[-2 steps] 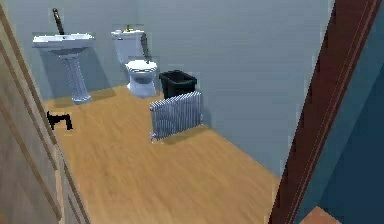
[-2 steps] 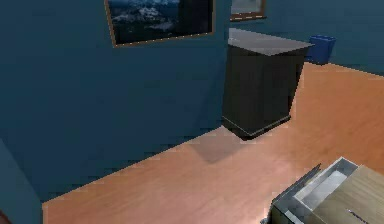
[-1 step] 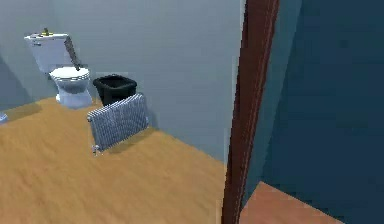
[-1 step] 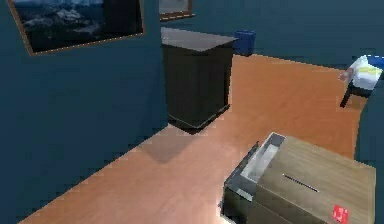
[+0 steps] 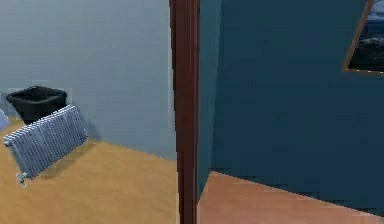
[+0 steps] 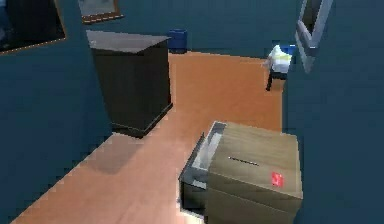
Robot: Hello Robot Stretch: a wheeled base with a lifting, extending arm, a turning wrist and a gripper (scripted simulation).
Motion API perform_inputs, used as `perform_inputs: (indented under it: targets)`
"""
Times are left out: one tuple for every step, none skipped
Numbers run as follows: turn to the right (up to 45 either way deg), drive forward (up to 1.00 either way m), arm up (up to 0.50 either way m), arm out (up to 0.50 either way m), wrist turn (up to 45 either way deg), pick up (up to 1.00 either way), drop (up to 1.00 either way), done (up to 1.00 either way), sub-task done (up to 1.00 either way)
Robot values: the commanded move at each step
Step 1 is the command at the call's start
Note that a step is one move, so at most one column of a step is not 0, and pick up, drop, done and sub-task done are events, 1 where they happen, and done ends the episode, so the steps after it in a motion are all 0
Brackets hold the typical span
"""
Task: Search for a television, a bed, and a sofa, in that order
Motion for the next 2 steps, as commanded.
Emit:
perform_inputs:
  targets:
    - [0.0, 0.45, 0.00, 0.00, 0.0, 0.00, 0.00, 0.00, 0.00]
    - [-45.0, 0.00, 0.00, 0.00, 0.0, 0.00, 0.00, 0.00, 0.00]
